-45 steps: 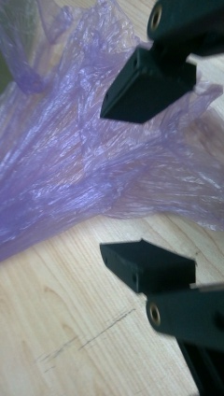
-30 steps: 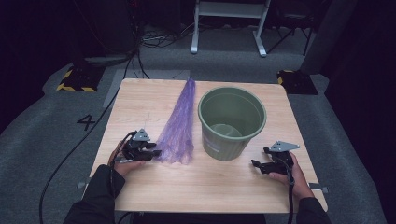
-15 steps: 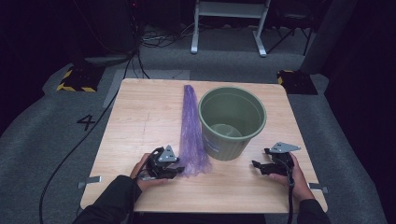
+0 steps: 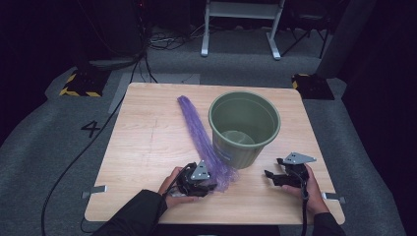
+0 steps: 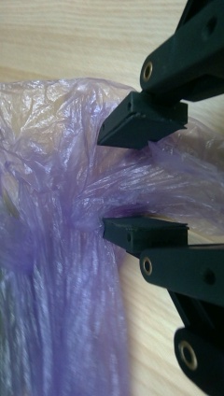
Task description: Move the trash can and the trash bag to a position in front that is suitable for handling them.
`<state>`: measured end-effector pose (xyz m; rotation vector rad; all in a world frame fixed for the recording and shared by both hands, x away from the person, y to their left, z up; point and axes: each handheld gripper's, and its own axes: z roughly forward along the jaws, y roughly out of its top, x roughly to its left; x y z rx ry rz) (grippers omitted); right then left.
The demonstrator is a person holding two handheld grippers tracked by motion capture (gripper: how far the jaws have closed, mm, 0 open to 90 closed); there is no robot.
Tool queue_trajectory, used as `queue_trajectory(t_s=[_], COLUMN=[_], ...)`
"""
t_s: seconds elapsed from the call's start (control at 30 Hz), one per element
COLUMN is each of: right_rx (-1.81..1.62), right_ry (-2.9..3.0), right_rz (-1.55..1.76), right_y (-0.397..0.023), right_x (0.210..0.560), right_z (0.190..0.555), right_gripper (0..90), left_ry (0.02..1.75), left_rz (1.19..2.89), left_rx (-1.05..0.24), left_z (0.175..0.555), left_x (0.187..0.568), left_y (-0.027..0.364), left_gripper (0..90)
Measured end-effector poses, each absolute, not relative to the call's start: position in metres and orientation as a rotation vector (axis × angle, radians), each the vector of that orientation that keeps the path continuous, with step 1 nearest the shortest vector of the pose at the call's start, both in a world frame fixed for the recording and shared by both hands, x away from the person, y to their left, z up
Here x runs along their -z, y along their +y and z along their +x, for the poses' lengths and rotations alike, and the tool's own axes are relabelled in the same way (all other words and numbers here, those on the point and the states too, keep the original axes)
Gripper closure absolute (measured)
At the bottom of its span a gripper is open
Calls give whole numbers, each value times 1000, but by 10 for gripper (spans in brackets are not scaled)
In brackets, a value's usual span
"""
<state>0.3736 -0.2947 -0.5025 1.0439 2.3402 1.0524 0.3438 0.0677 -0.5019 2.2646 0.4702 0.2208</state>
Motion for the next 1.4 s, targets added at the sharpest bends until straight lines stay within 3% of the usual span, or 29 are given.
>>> queue_trajectory(t_s=[0.27,0.37,0.53,0.6,0.97,1.4], right_rx=[-1098,-1120,-1145,-1165,-1213,-1267], right_ry=[2372,2382,2383,2384,2420,2542], right_rz=[964,936,904,891,812,662], right_y=[-280,-276,-272,-269,-259,-229], right_x=[497,495,490,488,481,481], right_z=[362,359,354,351,343,329], right_gripper=[261,310,307,300,278,300], left_ry=[425,417,421,398,357,356], left_rz=[2285,2290,2295,2286,2323,2346], left_rx=[-216,-209,-214,-205,-179,-161], left_z=[339,339,337,333,322,327], left_x=[501,501,501,499,485,496], left_y=[46,37,25,24,30,26], left_gripper=[477,442,284,156,155,160])
